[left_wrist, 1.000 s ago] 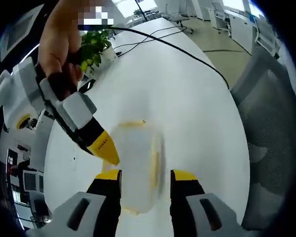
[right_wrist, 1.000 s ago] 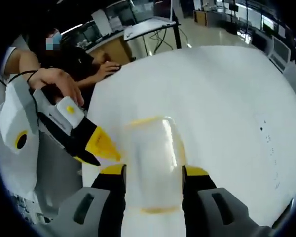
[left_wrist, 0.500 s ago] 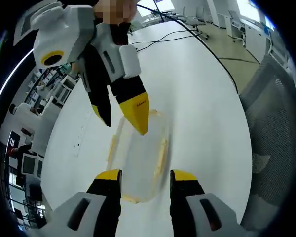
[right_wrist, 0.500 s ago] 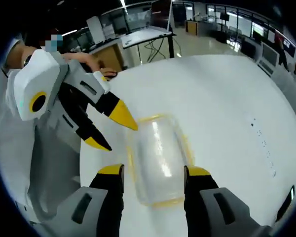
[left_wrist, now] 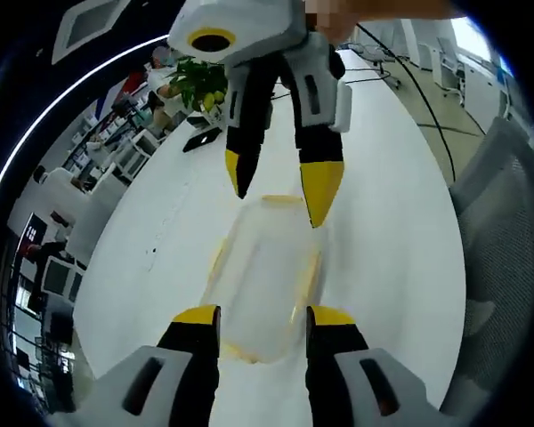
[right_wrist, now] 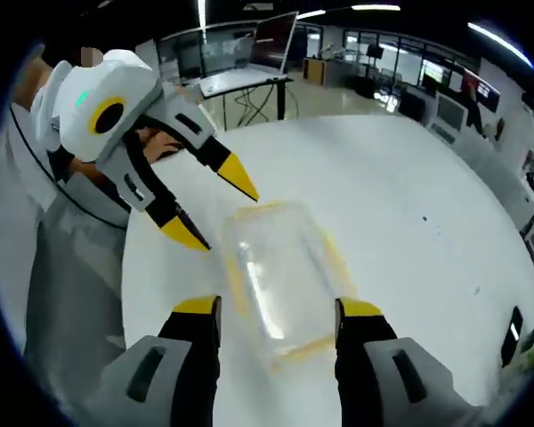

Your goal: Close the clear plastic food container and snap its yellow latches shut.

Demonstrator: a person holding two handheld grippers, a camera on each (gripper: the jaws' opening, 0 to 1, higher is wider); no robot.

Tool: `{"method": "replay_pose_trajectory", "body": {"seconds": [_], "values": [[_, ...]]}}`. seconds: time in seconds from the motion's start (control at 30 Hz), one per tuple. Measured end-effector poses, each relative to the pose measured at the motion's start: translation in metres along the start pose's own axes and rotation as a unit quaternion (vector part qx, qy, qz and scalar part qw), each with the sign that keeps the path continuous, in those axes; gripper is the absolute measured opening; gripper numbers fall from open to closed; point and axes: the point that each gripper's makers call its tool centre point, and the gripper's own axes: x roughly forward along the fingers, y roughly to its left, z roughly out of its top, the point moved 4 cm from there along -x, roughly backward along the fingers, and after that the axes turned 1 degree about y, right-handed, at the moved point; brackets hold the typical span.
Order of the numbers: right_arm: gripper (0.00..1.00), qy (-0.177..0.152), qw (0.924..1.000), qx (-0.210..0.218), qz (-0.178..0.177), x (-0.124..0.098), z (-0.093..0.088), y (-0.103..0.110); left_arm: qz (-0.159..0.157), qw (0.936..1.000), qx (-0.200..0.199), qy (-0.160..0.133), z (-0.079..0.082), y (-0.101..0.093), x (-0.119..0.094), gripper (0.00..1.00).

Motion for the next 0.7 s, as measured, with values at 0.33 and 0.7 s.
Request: {"method": "replay_pose_trajectory", "body": {"seconds": [0.33,0.7], "values": [[0.53,-0.064,0.994,0.065,-0.061,-0.002,-0.022,0.007,0.026,0.9979,-0.054,-0.023,-0.014,0.001,0.0,0.32],[0.54,-0.094,0.9833,0.112,-0.108,0.001,-0.052,0.008,0.056,0.983,-0.166,-0.056,-0.036,-0.002,-0.002,0.35]]}}
